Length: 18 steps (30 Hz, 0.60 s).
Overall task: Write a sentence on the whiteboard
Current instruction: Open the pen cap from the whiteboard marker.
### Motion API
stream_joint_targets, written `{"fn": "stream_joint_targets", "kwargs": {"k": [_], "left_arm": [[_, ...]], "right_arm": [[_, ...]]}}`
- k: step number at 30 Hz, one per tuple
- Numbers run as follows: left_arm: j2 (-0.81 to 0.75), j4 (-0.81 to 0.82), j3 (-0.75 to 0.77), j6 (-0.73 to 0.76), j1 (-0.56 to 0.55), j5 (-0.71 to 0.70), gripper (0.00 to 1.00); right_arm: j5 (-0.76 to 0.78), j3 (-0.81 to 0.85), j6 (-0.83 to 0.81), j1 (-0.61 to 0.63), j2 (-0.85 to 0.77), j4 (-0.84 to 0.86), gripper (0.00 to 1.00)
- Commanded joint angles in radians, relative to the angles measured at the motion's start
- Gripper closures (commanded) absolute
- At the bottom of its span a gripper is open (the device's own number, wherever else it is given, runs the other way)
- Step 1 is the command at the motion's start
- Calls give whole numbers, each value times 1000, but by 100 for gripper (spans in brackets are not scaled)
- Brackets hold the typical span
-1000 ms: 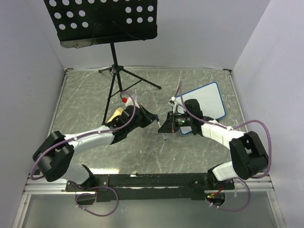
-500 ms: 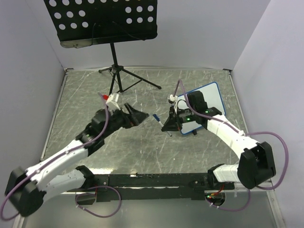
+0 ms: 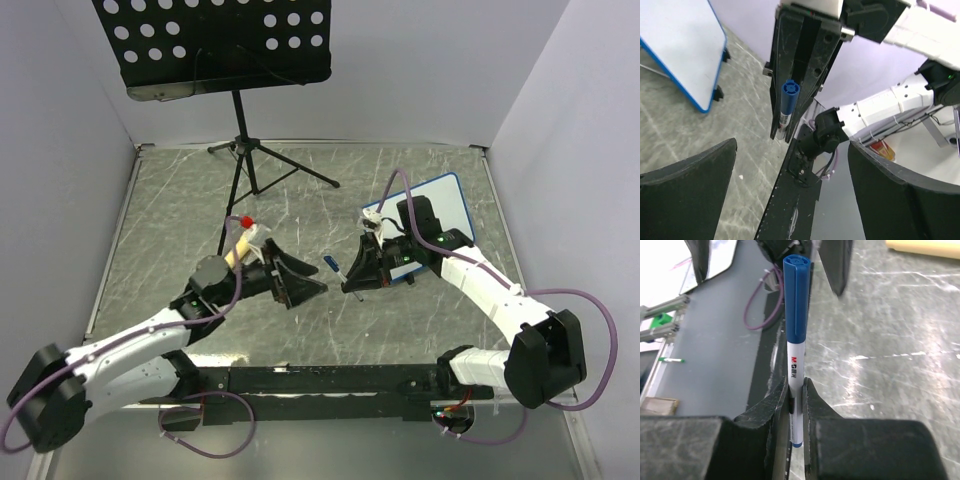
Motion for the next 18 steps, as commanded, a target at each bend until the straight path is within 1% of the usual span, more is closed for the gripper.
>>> {"fn": "stream_joint_targets", "kwargs": {"k": [1,2,3,5,6,9,11,12,13,14,16,17,18], "left_arm": [[111,182,69,23,-62,25,6],[130,179,84,27,-71,16,8],[159,175,112,34,-79,13,13],[176,159,130,53,-81,4,19],[179,159,134,55,-82,-22,22],[165,198,121,51,-82,-53,26],[158,208,118,50,-82,-56,30],[159,195,129,49,-82,-58,34],[164,183,137,54,-82,-55,36],[177,176,143,54,-82,-50,43],[194,182,154,44,-82,-30,51],[207,193,154,40,-82,-22,58],[213,211,151,32,-82,-19,58]], "right_arm": [[-90,-7,11,-6,-10,50,100],[-93,-5,5,-6,-7,41,100],[-96,-1,3,-6,-2,37,100],[-100,1,-6,-6,1,27,100],[-106,1,-6,-5,-1,25,100],[-98,1,-9,-6,-1,25,100],[-98,1,-9,-6,-2,24,100],[-98,-1,-6,-6,-1,28,100],[-97,-1,-5,-6,-2,30,100],[-95,1,-8,-5,-1,28,100],[-95,2,-9,-6,1,24,100],[-92,2,-12,-8,2,21,100],[-89,1,-14,-6,1,21,100]]}}
